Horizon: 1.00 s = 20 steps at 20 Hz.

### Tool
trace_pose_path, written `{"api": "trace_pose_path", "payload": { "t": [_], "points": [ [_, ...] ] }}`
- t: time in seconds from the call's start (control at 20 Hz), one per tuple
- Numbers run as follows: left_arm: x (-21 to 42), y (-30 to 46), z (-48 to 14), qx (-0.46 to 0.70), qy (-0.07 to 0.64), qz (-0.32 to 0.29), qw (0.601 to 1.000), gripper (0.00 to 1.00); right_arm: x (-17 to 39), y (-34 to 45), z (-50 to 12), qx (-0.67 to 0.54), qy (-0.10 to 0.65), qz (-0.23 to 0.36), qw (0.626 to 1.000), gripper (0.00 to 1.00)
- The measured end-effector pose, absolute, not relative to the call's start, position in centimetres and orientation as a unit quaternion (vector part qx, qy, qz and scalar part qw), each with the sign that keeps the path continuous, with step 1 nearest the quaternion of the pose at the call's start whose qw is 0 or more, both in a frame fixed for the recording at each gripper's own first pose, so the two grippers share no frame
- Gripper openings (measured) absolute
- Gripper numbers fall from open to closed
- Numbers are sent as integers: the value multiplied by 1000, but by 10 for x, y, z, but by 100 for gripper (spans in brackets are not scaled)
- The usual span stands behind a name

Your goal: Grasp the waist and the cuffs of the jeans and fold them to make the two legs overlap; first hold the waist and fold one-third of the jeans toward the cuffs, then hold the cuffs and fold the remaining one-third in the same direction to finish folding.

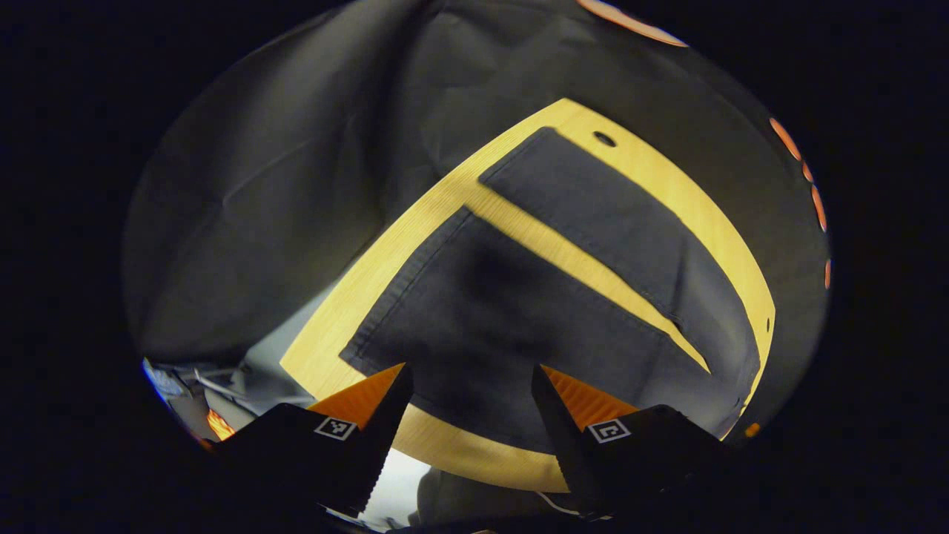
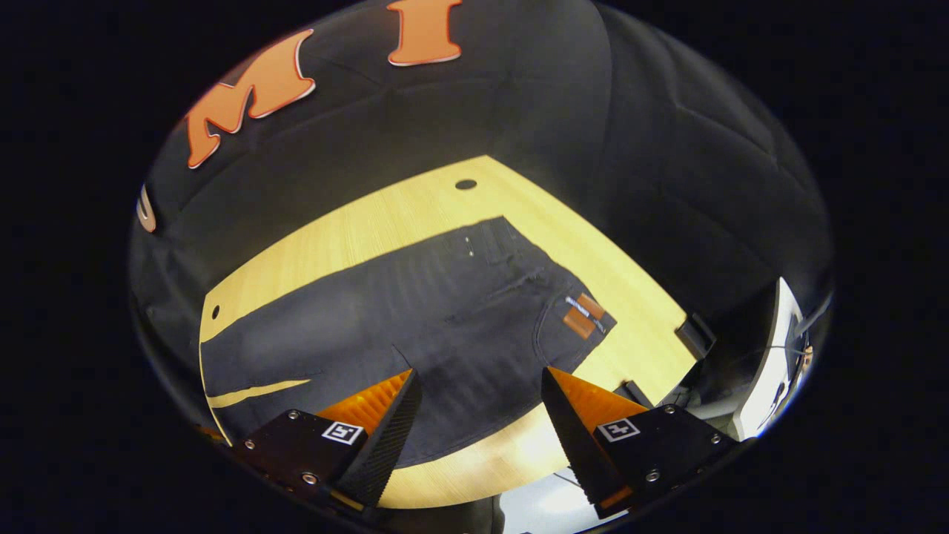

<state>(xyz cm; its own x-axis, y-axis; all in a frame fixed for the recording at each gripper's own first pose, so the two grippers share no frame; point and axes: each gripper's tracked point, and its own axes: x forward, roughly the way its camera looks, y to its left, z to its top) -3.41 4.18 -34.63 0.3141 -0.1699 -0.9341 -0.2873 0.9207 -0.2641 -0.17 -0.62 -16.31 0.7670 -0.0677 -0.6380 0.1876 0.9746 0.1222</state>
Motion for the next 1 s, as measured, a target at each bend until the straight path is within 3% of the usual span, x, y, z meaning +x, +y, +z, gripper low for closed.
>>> {"api": "trace_pose_path", "payload": {
  "t": [0.3, 0.65, 1.0],
  "points": [
    [-67, 42, -386, -272, 650, 121, 700, 97, 19, -35, -221, 132, 429, -91, 889, 99],
    [-58, 47, -389, -258, 662, 172, 682, 97, 31, -93, -263, 137, 470, -163, 857, 98],
    [-58, 46, -398, -280, 653, 199, 675, 95, 46, -94, -293, 182, 494, -176, 832, 98]
  ]
}}
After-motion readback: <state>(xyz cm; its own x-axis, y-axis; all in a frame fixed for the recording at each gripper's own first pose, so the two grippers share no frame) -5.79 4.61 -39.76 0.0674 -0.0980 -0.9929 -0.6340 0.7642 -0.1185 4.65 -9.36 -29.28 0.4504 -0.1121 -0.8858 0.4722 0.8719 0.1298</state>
